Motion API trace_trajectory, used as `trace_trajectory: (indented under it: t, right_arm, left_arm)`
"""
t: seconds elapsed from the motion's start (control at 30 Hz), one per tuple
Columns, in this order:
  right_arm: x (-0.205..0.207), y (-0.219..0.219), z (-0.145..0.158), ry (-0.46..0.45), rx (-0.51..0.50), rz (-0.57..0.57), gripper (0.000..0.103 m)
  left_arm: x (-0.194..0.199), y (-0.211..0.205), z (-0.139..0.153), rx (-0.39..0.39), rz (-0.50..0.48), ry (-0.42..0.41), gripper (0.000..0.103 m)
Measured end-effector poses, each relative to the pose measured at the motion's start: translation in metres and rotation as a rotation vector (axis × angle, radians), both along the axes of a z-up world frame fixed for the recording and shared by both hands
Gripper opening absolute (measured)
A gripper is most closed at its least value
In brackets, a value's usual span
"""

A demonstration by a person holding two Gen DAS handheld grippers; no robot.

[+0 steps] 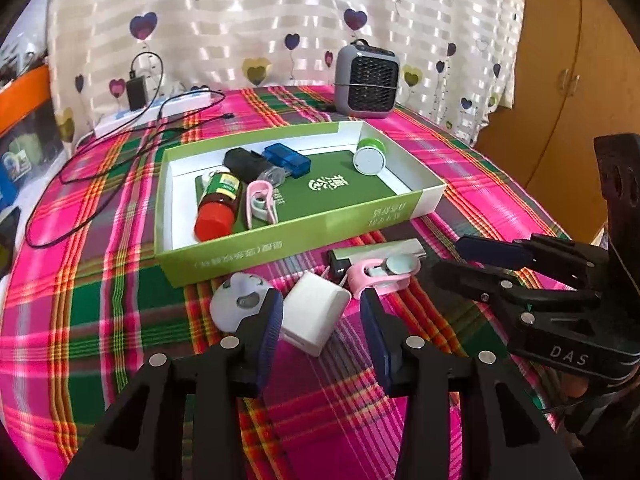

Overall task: Organize rigid objects
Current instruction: 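Grasp the white cube charger with the left tool while the right tool reaches the pink-white device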

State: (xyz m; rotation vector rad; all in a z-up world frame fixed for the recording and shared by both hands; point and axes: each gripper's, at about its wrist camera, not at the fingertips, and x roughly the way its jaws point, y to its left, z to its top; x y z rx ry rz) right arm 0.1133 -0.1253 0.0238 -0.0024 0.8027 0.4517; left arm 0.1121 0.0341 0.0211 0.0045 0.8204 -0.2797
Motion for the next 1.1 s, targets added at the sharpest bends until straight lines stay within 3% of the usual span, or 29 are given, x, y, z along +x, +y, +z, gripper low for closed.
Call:
trace_trajectory:
  t: [0.3, 0.5, 0.67, 0.93, 1.1]
  right_arm:
    - [0.001, -0.006, 0.000, 0.005, 0.007, -0.016, 0.041]
    - [0.001, -0.007, 0.000, 0.005, 0.009, -0.016, 0.041]
    - [0.002, -0.008, 0.000, 0.006, 0.014, -0.015, 0.041]
    - [0.003, -0.009, 0.000, 0.009, 0.020, -0.006, 0.041]
    - [0.005, -0.006, -0.002, 0.018, 0.022, 0.024, 0.041]
  left_arm:
    - [0.012, -0.006, -0.002, 0.017, -0.034, 0.012, 0.039]
    - [0.014, -0.002, -0.003, -0.040, -0.038, 0.053, 0.040]
    - [0.008, -0.015, -0.003, 0.004, -0.078, 0.050, 0.040]
    - [0.012, -0.022, -0.013, 0.075, -0.056, 0.082, 0.040]
    - [0.013, -0.012, -0.016, 0.042, -0.024, 0.103, 0.040]
